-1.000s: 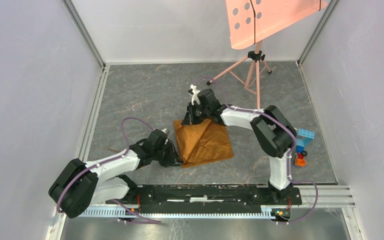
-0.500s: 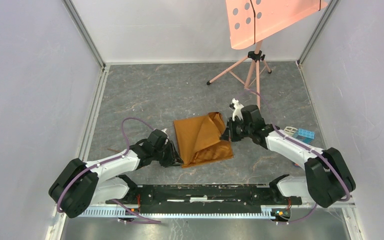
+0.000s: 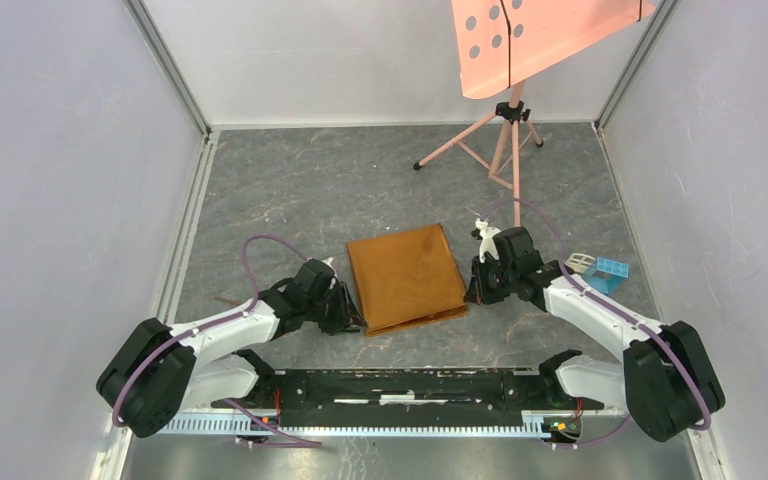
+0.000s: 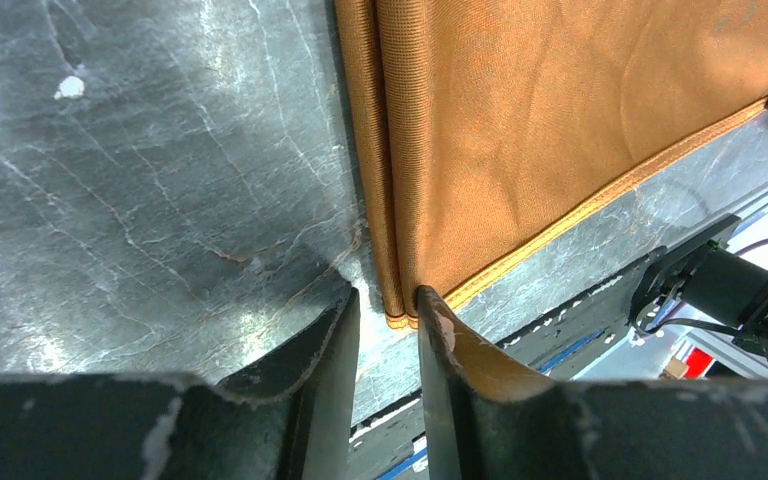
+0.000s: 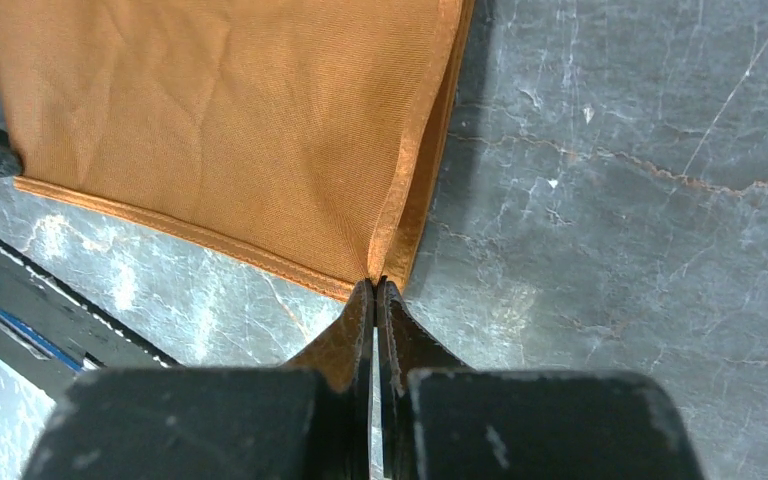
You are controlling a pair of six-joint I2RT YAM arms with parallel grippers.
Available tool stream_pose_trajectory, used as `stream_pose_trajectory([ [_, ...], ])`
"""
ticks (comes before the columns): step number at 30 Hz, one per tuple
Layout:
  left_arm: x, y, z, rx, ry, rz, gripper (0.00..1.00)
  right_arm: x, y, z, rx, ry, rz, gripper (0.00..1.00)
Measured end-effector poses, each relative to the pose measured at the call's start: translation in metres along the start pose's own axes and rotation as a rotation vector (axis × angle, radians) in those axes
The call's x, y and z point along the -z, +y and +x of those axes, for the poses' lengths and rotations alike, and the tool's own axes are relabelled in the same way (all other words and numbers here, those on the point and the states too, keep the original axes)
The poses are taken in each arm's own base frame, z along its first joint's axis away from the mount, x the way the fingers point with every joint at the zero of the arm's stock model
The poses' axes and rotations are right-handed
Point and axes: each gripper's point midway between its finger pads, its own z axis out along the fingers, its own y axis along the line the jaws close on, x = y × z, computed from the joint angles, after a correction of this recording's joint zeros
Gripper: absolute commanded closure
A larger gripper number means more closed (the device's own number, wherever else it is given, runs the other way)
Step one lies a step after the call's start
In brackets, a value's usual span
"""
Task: Fold the napkin into a case and place the utensils inside
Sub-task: Fold the top corner of the square-folded napkin at the center of the board.
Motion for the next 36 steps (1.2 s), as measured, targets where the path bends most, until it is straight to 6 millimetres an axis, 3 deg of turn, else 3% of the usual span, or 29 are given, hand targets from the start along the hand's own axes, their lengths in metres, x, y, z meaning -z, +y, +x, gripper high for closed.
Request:
stream_pose_trajectory([
  [11,0.009,0.003,0.008,-0.015,0.024,-0.007,0.53,0.002,0.000,0.023,-0.024,0.029,-0.019,1.00],
  [18,0.019,0.002,0.010,-0.017,0.021,-0.001,0.30,0.001,0.004,0.025,-0.036,0.033,-0.050,1.00],
  [24,0.016,0.001,0.009,-0.017,0.024,0.004,0.41,-0.001,0.018,0.018,-0.033,0.015,-0.127,1.00],
  [30,0.005,-0.004,0.005,-0.016,0.030,0.011,0.51,-0.017,0.038,0.013,-0.052,0.040,-0.227,1.00],
  [36,0.002,-0.003,0.003,-0.018,0.022,0.012,0.57,-0.046,0.079,-0.022,-0.020,0.037,-0.327,1.00],
])
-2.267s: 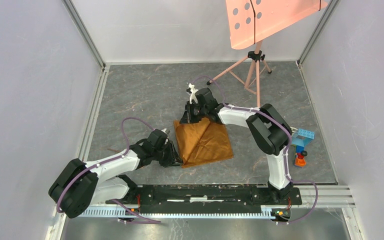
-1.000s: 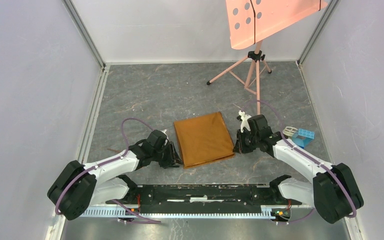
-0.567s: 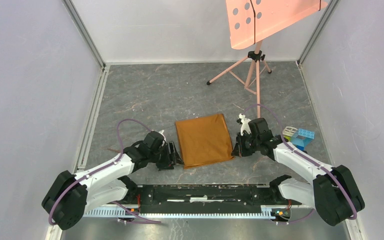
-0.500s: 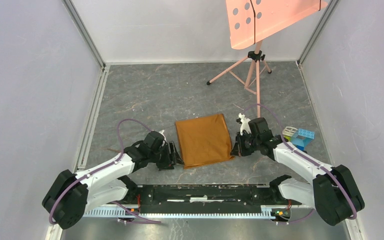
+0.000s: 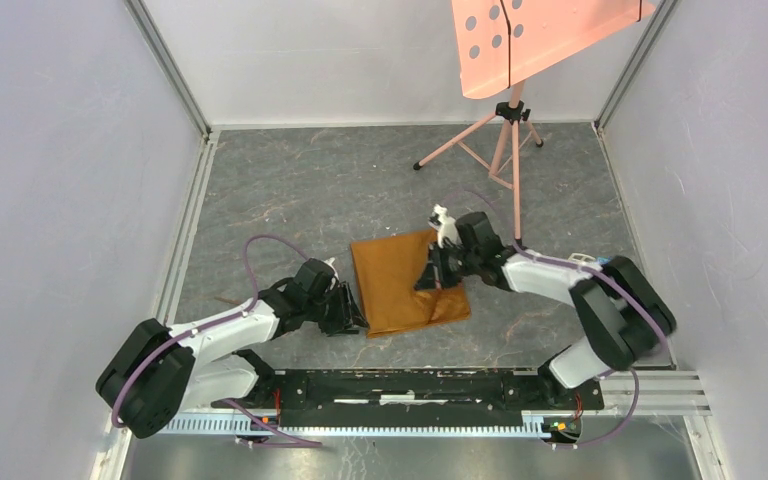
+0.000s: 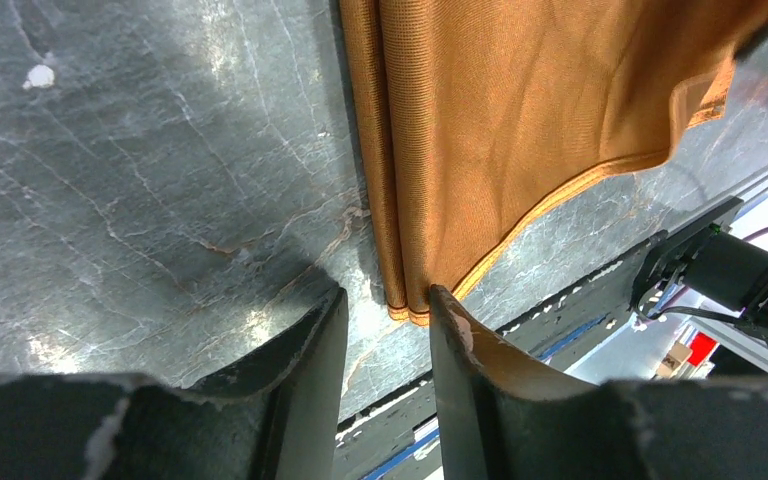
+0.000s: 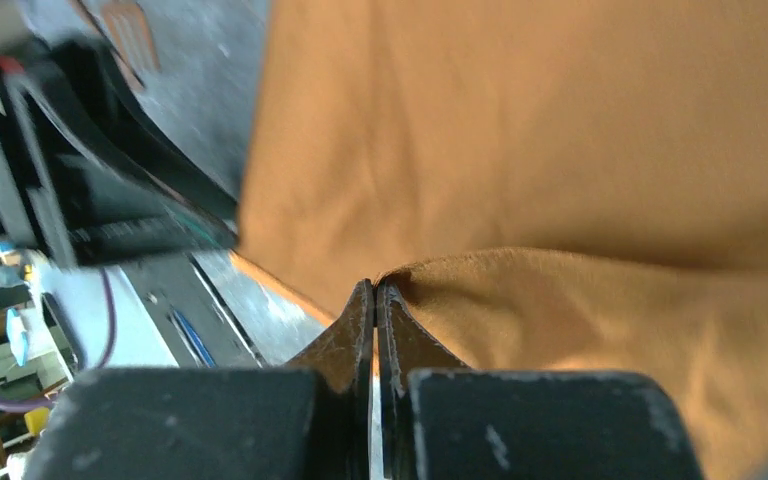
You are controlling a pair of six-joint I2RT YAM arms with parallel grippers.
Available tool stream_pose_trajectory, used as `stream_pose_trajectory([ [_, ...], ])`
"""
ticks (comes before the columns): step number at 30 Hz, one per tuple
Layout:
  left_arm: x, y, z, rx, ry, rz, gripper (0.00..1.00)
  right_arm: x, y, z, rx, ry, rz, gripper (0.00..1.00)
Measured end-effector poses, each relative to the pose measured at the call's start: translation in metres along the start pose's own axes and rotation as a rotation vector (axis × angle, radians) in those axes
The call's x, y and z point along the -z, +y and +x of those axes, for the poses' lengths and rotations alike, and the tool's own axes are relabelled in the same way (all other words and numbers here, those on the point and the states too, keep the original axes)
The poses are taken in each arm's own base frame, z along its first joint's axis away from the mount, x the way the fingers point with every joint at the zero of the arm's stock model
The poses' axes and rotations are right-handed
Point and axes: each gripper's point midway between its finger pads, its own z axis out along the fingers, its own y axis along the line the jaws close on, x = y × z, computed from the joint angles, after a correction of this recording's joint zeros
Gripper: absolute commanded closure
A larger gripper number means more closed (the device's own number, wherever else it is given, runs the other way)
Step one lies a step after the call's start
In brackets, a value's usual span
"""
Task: Fold the napkin into a case and place the utensils inside
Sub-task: Fold the top corner of the square-folded napkin at the center of the board.
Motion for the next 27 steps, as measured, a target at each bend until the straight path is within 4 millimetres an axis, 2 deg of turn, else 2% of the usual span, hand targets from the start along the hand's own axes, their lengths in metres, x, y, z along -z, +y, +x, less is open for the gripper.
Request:
stream_pose_trajectory([
  [5,-0.001,0.000,-0.001,-0.003,-0.007,0.008,0.57,-0.042,0.031,-0.050,0.029,-0.046,-0.092,1.00],
  [11,-0.002,-0.001,-0.001,-0.006,-0.011,0.014,0.56,-0.068,0.045,-0.088,0.021,-0.099,-0.140,1.00],
  [14,-0.002,-0.001,-0.001,-0.006,-0.011,0.015,0.58,-0.078,0.048,-0.098,0.007,-0.110,-0.159,1.00],
  [19,-0.003,0.000,-0.001,-0.007,-0.013,0.018,0.62,-0.093,0.048,-0.102,-0.020,-0.102,-0.175,1.00],
  [27,-0.004,0.001,0.000,-0.008,-0.016,0.021,0.65,-0.105,0.051,-0.112,-0.032,-0.109,-0.188,1.00],
])
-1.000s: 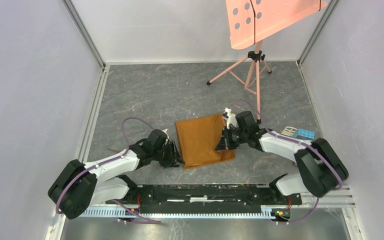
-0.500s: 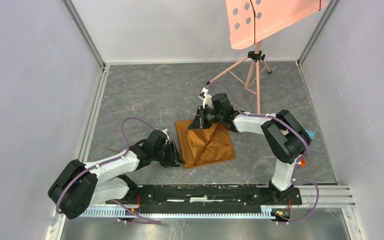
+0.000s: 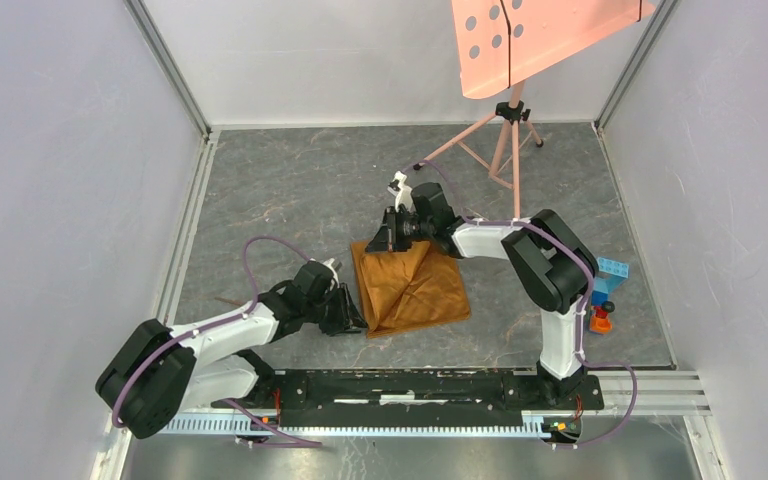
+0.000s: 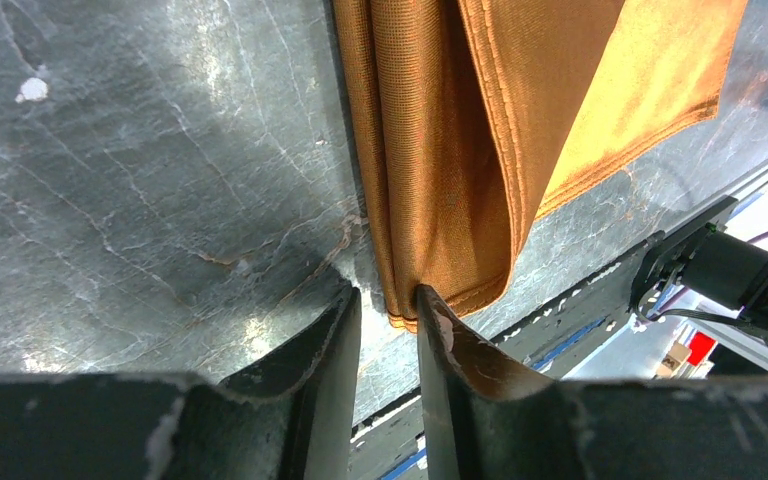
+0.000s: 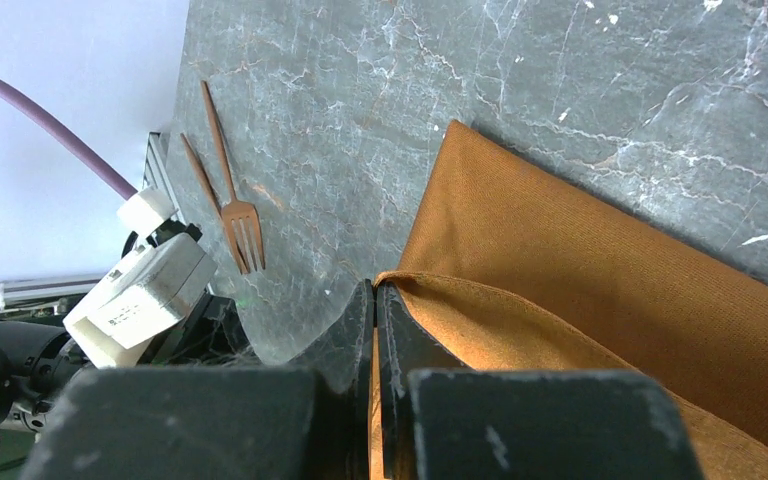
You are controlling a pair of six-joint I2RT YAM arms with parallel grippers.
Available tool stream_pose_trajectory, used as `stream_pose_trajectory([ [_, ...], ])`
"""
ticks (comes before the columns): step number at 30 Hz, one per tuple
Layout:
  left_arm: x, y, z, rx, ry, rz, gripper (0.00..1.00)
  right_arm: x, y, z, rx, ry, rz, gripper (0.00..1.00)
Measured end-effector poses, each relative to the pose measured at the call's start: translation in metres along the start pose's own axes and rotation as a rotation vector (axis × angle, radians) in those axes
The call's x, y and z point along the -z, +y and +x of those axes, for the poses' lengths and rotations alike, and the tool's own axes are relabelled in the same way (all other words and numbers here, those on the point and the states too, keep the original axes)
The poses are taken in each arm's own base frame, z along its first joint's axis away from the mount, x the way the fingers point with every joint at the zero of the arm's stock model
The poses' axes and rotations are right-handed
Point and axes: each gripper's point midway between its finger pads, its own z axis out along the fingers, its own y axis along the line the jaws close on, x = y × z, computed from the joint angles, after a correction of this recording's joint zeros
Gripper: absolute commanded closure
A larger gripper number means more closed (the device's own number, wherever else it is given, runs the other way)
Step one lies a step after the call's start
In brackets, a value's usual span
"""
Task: Fold the napkin into a case and place the utensils inside
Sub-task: Fold the top corner of the square-folded napkin at the center of the board.
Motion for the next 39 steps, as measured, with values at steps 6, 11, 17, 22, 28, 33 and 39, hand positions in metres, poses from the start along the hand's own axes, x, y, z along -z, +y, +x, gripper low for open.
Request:
stream_pose_trajectory([
  [6,0.000,0.001,0.000,-0.002,-0.006,0.007,0.67,-0.004,-0.002,-0.004,-0.002,-0.010,0.004,1.00],
  [11,0.000,0.001,0.000,-0.003,-0.009,0.009,0.67,-0.009,-0.006,-0.006,-0.011,-0.014,0.013,1.00],
  [17,0.000,0.001,0.001,-0.004,-0.009,0.009,0.69,-0.016,-0.012,-0.007,-0.020,-0.014,0.024,1.00],
  [22,0.000,0.002,0.001,-0.005,-0.010,0.010,0.69,-0.020,-0.011,-0.010,-0.018,-0.016,0.019,1.00],
  [28,0.000,0.002,0.001,-0.005,-0.010,0.009,0.70,-0.024,-0.009,-0.012,-0.015,-0.018,0.013,1.00],
  [33,0.000,0.002,0.002,-0.006,-0.010,0.010,0.70,-0.027,-0.013,-0.013,-0.017,-0.024,0.029,1.00],
  [39,0.000,0.001,0.003,-0.009,-0.007,0.011,0.70,-0.029,-0.021,-0.012,-0.024,-0.025,0.053,1.00],
])
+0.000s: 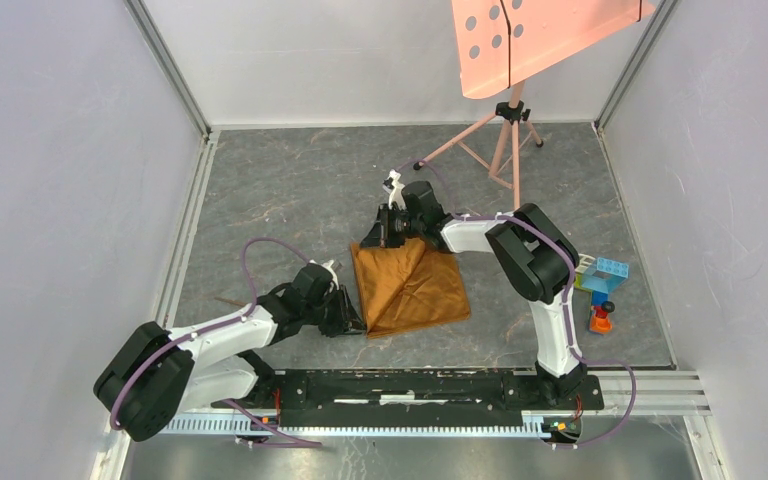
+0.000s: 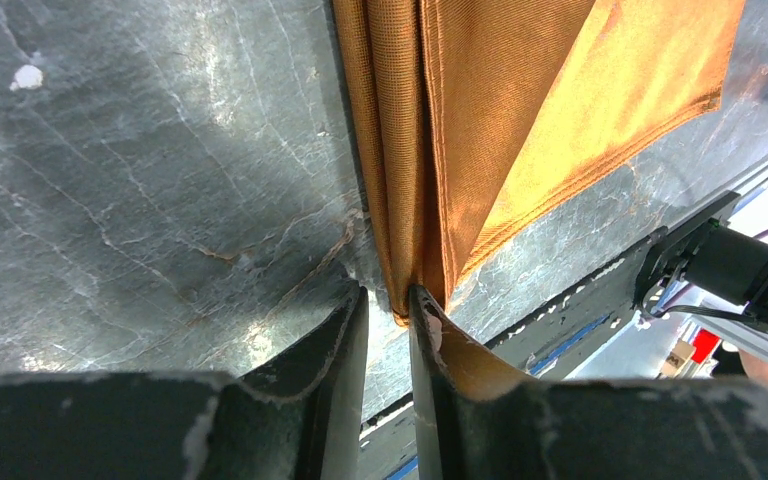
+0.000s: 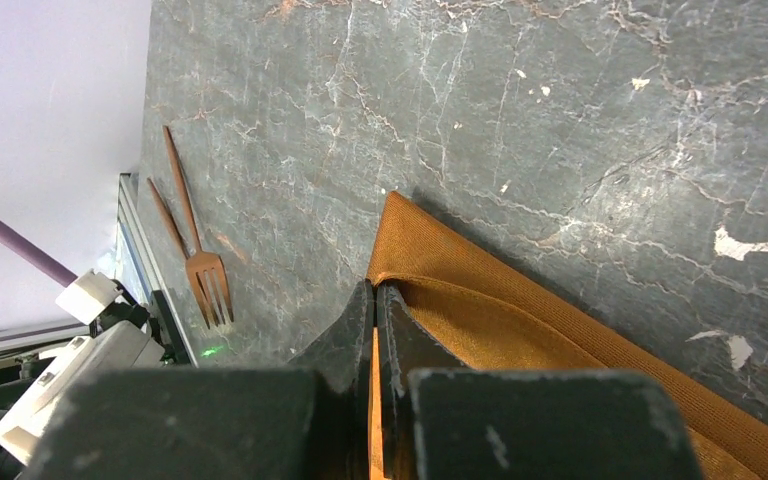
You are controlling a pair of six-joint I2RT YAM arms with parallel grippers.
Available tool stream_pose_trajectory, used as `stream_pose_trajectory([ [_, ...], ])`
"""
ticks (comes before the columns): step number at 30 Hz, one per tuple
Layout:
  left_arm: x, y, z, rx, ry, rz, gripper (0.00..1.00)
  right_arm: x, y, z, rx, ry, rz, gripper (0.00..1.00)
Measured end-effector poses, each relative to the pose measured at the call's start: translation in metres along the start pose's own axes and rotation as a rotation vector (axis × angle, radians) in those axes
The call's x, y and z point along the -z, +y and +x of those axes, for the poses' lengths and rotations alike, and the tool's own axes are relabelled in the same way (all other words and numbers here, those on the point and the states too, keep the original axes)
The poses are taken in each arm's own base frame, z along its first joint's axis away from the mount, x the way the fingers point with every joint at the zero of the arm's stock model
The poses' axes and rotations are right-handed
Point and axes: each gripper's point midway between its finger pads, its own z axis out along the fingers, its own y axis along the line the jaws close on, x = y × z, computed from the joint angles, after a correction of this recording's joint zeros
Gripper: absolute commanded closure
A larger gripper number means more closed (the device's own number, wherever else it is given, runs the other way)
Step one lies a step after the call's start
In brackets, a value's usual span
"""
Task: Fold the napkin into a case and place the utensils inside
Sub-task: Fold the top corner of the square-folded napkin at the center of the board, then smooth out the upper triangle-folded napkin at the center of the board.
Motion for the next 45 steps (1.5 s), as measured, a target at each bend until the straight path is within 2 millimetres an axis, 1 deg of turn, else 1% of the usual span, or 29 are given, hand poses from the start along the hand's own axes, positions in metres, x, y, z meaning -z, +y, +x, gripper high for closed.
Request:
stream_pose_trajectory([
  [3,0.000,0.000,0.000,-0.001,0.000,0.000,0.70,-0.001,-0.002,0.000,-0.002,-0.001,0.006,0.98],
  [6,0.000,0.000,0.000,-0.001,-0.001,0.002,0.69,-0.003,-0.003,0.000,-0.001,0.000,0.007,0.85],
  [9,0.003,0.001,0.001,-0.002,-0.009,0.000,0.66,-0.003,-0.004,0.001,-0.007,0.005,0.011,0.73],
  [12,0.010,0.006,0.003,-0.004,-0.027,-0.015,0.62,-0.003,-0.002,0.000,-0.004,0.011,0.007,0.61],
  [14,0.016,0.010,0.003,-0.003,-0.041,-0.029,0.61,-0.003,0.001,-0.002,0.004,0.015,0.001,0.52],
  [16,0.023,0.009,0.003,0.002,-0.061,-0.027,0.60,-0.001,0.003,-0.003,0.019,0.025,-0.003,0.42],
  [20,0.034,0.001,0.001,0.012,-0.085,0.002,0.59,0.013,0.016,-0.005,0.070,0.053,-0.008,0.37],
  [22,0.039,-0.008,-0.005,0.011,-0.091,0.013,0.59,0.026,0.023,-0.012,0.124,0.059,-0.015,0.35],
  [24,0.044,-0.026,-0.016,0.004,-0.107,0.038,0.61,0.043,0.027,-0.019,0.181,0.044,-0.018,0.34],
  [26,0.045,-0.051,-0.035,0.001,-0.118,0.068,0.65,0.071,0.021,-0.030,0.224,0.002,-0.005,0.36],
  [28,0.039,-0.078,-0.059,0.003,-0.127,0.103,0.68,0.097,0.004,-0.044,0.243,-0.046,0.025,0.39],
  [30,0.025,-0.100,-0.091,0.010,-0.139,0.129,0.70,0.113,-0.018,-0.058,0.246,-0.083,0.062,0.45],
  [32,0.011,-0.108,-0.119,0.022,-0.156,0.130,0.73,0.119,-0.038,-0.063,0.231,-0.097,0.091,0.52],
  [33,0.004,-0.109,-0.131,0.028,-0.160,0.125,0.75,0.120,-0.049,-0.061,0.217,-0.095,0.102,0.54],
  [36,-0.016,-0.101,-0.169,0.057,-0.176,0.108,0.78,0.116,-0.067,-0.051,0.181,-0.070,0.105,0.61],
  [39,-0.031,-0.086,-0.194,0.084,-0.186,0.078,0.78,0.106,-0.081,-0.038,0.148,-0.030,0.093,0.61],
  [40,-0.035,-0.081,-0.201,0.092,-0.190,0.067,0.79,0.104,-0.083,-0.035,0.141,-0.021,0.091,0.61],
  [42,-0.040,-0.070,-0.208,0.099,-0.193,0.047,0.80,0.102,-0.088,-0.030,0.131,-0.011,0.090,0.61],
  [45,-0.046,-0.058,-0.211,0.111,-0.189,0.022,0.80,0.100,-0.091,-0.031,0.134,-0.014,0.083,0.61],
])
